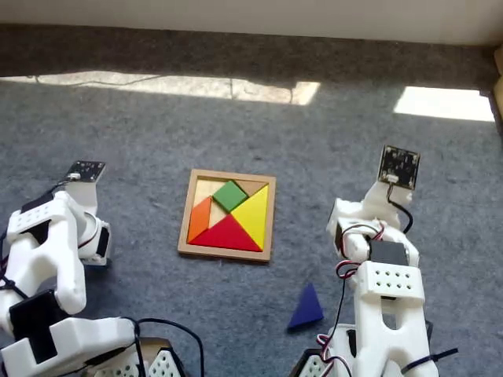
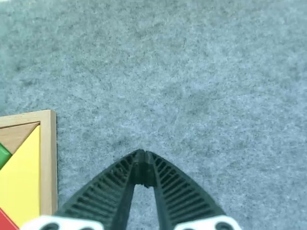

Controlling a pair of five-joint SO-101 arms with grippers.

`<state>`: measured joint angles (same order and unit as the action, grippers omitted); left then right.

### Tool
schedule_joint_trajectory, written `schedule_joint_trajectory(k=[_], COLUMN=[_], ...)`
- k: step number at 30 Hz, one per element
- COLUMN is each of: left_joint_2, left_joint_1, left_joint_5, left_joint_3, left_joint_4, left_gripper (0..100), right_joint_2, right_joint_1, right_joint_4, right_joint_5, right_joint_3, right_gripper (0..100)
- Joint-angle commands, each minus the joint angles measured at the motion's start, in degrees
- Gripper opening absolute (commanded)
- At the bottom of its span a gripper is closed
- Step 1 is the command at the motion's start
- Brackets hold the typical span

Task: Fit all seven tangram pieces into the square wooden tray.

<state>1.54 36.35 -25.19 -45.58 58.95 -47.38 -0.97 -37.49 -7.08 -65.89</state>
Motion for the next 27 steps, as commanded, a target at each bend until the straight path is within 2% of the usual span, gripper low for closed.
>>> schedule_joint_trajectory(k=[1, 4, 10, 15, 23, 27], left_joint_2=[1.54, 4.18, 13.23, 22.73, 32.31, 32.92], left_joint_1=[-1.45, -3.12, -6.29, -12.62, -27.47, -35.21], left_joint_5=[-0.44, -0.44, -0.44, 0.18, 17.14, 23.74], left_joint_3=[2.07, 2.07, 2.07, 2.33, 2.68, 3.47], left_joint_4=[-2.02, 0.35, 5.80, 9.49, 10.37, 7.12], left_gripper=[6, 1, 1, 1, 1, 1], right_joint_2=[-1.10, -1.10, -1.10, -1.10, -1.10, -1.10], right_joint_1=[0.48, 0.48, 0.48, 0.48, 0.57, 0.57], right_joint_4=[1.89, 1.89, 1.89, 1.89, 1.89, 1.89], right_joint_5=[0.70, 0.70, 0.70, 0.70, 0.70, 0.70], right_joint_3=[0.13, 0.13, 0.13, 0.13, 0.13, 0.13], right_gripper=[0.7, 0.7, 0.7, 0.7, 0.7, 0.7])
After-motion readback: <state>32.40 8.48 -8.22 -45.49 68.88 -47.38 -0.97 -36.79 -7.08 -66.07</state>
